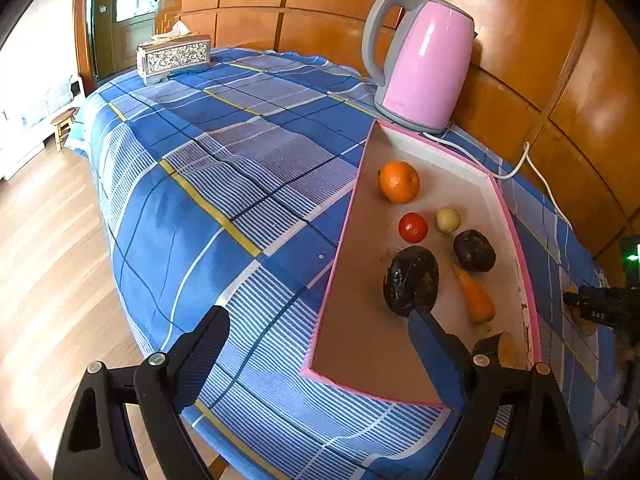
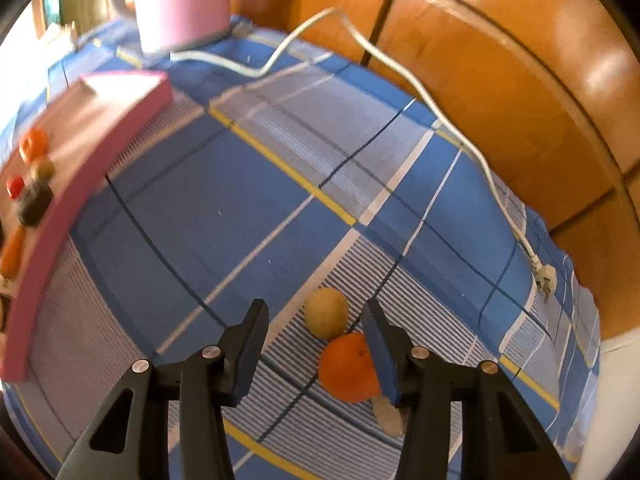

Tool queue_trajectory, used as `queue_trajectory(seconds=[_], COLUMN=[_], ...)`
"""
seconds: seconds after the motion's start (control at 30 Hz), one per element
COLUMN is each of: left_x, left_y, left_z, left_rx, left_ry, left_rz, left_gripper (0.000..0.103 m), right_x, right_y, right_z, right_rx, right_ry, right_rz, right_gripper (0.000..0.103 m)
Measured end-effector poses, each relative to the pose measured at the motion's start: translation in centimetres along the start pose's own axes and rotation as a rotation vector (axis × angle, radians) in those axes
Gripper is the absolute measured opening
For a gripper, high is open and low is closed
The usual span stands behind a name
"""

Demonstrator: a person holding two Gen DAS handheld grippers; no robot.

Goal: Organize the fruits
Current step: 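Move the right tool toward the small yellow round fruit, then close the right tool on the yellow fruit and lift it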

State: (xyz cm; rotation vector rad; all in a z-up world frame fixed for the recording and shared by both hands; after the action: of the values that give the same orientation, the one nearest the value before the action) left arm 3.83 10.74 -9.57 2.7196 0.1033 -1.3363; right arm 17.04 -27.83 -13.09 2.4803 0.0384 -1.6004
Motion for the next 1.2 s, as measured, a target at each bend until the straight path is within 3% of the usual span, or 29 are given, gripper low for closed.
queue_trajectory(seconds=[0.43,0.47,0.77,0.97,1.2], left_x=[0.1,0.1,0.0,0.0,-0.2], left_y=[-0.2,-0.2,0.1,0.2,0.1], left_z=[0.3,0.3,0.3,0.3,0.3], left_rx=[-0.007,-0.007,-0.002,0.0,-0.006], left_ry=[-0.011,-0.012,-0.01,-0.01,-0.002], left_rz=[-0.001,-0.001,0.004,0.007,0.006], left_gripper=[0.091,0.091,0.091,0.091,0.091], right_x=[1.1,1.1,0.5,-2.0,-4.6], right_y=[0.3,0.2,0.2,-0.6,-4.7], right_z=[-0.2,-0.2,0.5,0.3,0.3], right_rx=[-0.072,-0.075,-0.027,0.067,0.107], right_ry=[0.004,0.007,0.036,0.109,0.159], right_rz=[0.068,0.066,0.068,-0.007,-0.157], right_gripper=[0.033,0.026,0.026,0.026,0.026])
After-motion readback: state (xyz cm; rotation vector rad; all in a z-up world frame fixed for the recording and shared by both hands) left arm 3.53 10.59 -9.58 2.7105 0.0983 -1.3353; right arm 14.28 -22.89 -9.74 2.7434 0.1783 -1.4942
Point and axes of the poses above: each gripper's, at about its wrist camera, not at the fingertips, and x roughly the way its jaws point, y to its right, z to its underside, the point moved 5 cm from there along x, roughly the way its jaws point, and after that the axes turned 10 degrees about x, right-handed, at the moved point
